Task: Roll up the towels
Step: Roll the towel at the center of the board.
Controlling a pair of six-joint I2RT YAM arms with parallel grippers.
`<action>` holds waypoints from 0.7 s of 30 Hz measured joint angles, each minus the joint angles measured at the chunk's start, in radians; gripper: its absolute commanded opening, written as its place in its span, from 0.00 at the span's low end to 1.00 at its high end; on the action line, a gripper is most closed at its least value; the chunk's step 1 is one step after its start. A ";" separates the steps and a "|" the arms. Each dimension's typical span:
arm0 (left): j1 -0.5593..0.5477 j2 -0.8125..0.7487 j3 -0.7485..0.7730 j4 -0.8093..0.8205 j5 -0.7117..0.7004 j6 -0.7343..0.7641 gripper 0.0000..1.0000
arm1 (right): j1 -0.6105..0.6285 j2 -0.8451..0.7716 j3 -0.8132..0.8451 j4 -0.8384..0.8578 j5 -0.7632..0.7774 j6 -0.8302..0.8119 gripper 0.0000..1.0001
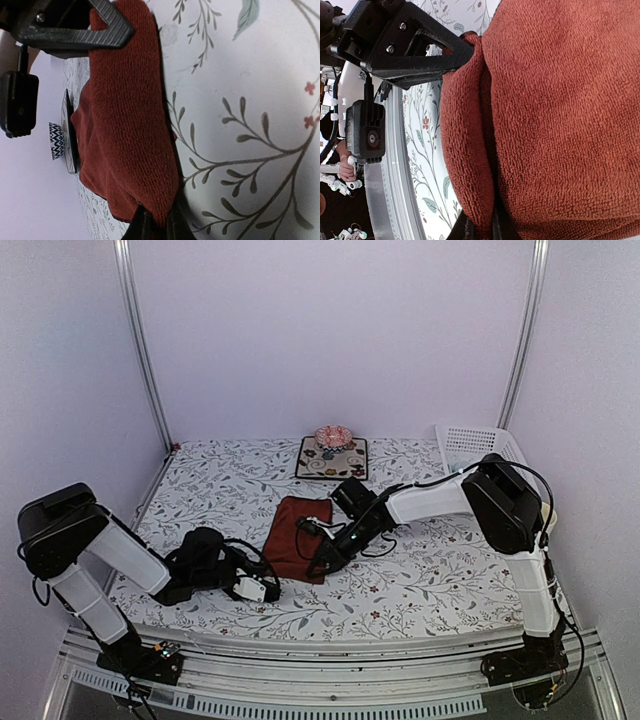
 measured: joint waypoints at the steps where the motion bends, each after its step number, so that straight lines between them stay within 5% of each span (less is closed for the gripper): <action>1: 0.000 0.000 0.007 -0.013 0.000 -0.002 0.00 | 0.000 0.000 0.000 -0.001 -0.001 0.000 0.18; 9: 0.003 -0.062 0.115 -0.294 0.040 -0.056 0.00 | 0.000 -0.025 -0.003 -0.015 0.011 -0.049 0.49; 16: 0.054 -0.077 0.278 -0.640 0.164 -0.138 0.00 | 0.000 -0.185 -0.097 -0.010 0.136 -0.125 0.65; 21: 0.100 -0.040 0.383 -0.825 0.249 -0.185 0.00 | 0.018 -0.328 -0.229 0.062 0.325 -0.213 0.68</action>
